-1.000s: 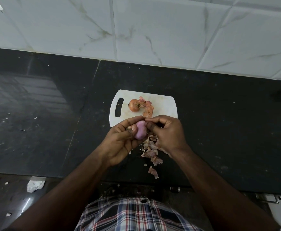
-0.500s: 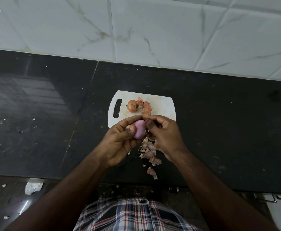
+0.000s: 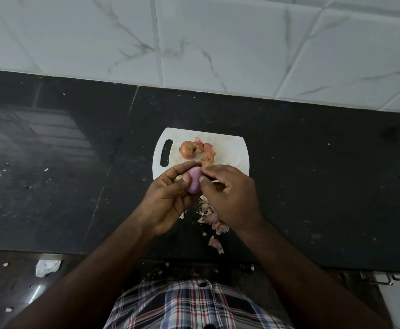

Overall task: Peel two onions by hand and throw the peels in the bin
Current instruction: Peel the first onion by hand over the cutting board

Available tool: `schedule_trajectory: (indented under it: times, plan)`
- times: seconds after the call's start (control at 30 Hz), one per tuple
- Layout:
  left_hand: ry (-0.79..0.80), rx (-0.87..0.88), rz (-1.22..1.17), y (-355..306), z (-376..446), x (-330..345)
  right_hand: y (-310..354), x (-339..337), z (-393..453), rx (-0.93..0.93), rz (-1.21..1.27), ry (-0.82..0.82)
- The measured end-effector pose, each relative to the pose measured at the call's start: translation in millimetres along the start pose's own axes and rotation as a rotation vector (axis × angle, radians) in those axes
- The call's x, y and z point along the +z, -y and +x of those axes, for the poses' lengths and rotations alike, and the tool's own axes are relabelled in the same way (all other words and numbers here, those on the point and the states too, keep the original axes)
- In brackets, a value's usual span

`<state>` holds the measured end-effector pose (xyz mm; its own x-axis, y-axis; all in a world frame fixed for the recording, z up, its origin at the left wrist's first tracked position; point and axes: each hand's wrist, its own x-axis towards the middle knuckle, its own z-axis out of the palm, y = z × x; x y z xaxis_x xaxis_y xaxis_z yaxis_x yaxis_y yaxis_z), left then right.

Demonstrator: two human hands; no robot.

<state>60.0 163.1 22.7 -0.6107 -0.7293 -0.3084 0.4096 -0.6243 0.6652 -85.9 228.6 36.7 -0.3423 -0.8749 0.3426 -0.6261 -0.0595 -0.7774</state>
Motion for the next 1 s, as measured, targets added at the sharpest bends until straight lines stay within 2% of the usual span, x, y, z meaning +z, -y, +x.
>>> schedule_trajectory:
  times: [0.13,0.33,0.57,0.7,0.87,1.0]
  plan:
    - [-0.027,0.023,0.021,1.1,0.8,2.5,-1.0,4.2,-2.6,-0.067,-0.052,-0.03]
    - [-0.044,0.018,-0.007,0.4,-0.8,7.7,-2.7,0.8,0.9,-0.011,-0.025,-0.033]
    - [-0.068,0.026,0.017,1.6,0.4,9.9,-4.5,4.7,-3.2,-0.091,-0.093,-0.03]
    - [-0.057,0.032,0.018,2.6,0.9,8.6,-6.0,3.2,0.2,-0.061,-0.103,-0.037]
    - [-0.05,0.035,-0.017,1.0,1.6,9.5,-6.6,0.5,4.2,0.077,0.044,-0.056]
    - [-0.042,0.029,-0.02,-1.0,1.6,11.1,-7.0,2.3,-1.6,0.0,0.002,-0.032]
